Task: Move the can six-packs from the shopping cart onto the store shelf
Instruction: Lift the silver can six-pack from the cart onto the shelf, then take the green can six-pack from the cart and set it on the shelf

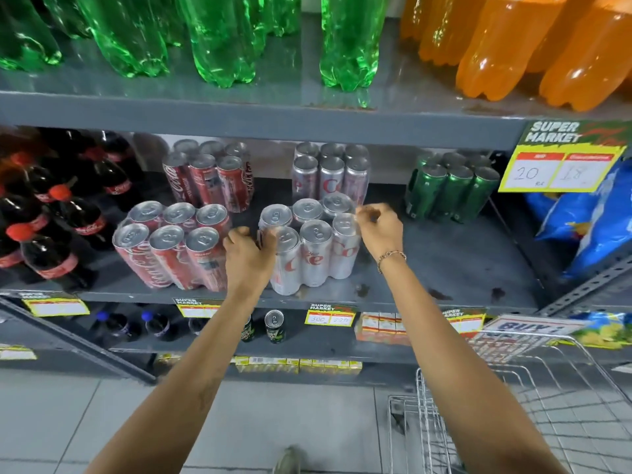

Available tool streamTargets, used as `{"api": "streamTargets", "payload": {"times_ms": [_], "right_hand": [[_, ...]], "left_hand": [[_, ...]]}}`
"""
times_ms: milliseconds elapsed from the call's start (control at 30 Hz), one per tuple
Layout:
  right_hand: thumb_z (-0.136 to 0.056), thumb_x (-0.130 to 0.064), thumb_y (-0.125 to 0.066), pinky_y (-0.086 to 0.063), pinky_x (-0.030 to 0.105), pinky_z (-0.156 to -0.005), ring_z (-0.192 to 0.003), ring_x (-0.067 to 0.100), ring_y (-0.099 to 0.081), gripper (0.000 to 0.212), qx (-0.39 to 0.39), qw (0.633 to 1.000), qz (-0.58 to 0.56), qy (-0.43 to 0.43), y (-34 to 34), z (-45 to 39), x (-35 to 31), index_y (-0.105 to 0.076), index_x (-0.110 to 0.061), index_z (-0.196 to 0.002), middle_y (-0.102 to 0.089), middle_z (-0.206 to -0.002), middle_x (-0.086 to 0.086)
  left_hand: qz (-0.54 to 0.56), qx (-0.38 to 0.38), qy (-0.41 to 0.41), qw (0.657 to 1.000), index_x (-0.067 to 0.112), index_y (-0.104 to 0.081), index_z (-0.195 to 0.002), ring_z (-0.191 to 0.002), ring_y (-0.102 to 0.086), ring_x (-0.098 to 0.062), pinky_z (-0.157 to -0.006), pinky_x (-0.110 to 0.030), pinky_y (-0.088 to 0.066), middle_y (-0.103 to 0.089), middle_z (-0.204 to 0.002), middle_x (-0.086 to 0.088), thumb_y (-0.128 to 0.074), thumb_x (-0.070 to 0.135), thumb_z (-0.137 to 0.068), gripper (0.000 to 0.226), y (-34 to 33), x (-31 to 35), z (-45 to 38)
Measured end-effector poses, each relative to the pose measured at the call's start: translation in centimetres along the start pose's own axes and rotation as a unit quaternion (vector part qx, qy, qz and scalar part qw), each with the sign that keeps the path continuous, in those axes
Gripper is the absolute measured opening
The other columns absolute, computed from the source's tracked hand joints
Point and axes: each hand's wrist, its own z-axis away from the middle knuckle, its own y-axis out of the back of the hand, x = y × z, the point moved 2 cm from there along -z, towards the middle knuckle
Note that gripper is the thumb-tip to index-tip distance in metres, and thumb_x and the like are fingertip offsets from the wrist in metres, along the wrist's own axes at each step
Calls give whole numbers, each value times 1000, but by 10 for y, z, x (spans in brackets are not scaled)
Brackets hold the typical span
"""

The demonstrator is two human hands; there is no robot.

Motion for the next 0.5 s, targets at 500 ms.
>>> {"api": "streamTargets", "payload": {"times_ms": [500], "right_hand": [[-87,-23,-54,-42,19,-56,-58,10,-52,5,258,965,-51,-12,154,164,133,-59,-24,-87,-58,-68,-1]], "left_hand": [[58,-332,-333,881,5,-64,-88,-76,-59,-17,-72,-24,-44,-67,-87,-11,-57,12,-90,11,-158,50,194]]}}
